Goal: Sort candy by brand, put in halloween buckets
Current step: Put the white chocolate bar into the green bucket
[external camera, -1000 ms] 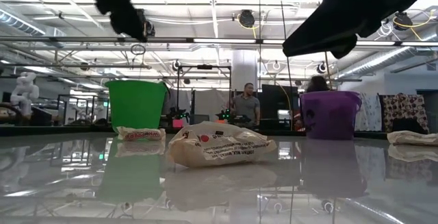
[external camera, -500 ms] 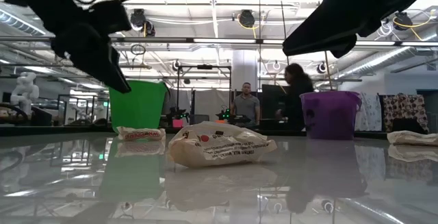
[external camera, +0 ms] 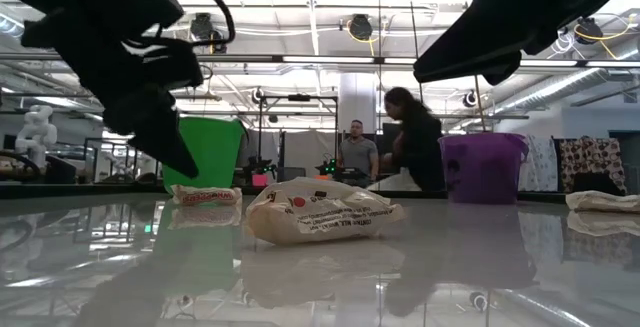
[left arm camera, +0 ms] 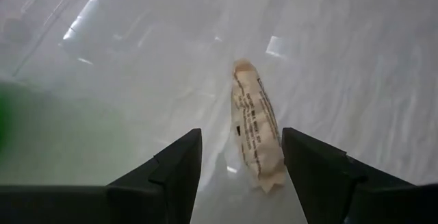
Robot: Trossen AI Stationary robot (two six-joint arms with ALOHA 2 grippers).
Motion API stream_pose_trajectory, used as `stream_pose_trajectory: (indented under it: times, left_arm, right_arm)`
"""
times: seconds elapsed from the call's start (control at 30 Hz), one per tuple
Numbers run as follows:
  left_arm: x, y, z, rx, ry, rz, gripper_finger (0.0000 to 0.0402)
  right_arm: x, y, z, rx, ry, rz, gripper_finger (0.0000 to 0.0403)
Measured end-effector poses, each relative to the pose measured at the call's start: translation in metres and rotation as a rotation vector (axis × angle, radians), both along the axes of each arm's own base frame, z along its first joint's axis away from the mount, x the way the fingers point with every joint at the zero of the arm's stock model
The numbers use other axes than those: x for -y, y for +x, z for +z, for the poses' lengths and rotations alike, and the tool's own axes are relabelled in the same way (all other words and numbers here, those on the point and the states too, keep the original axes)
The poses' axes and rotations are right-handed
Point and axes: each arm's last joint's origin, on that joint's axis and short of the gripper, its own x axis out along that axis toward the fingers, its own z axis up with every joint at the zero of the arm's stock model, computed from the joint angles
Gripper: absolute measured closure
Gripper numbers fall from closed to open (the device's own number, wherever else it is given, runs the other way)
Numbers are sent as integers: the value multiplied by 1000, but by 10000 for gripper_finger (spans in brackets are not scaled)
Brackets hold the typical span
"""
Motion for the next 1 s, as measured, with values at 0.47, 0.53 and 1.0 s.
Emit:
stream_pose_trajectory:
  times: [0.47, 0.53, 1.0]
  left_arm:
    - [3, 15, -26, -38, -4, -28, 191]
    - [3, 17, -30, -41, -3, -28, 191]
    - [4, 19, -35, -49, -4, -30, 206]
  right_arm:
    - [0, 0, 0, -1, -1, 0, 330]
    - [0, 0, 0, 0, 0, 0, 330]
    - [0, 0, 0, 0, 1, -1, 330]
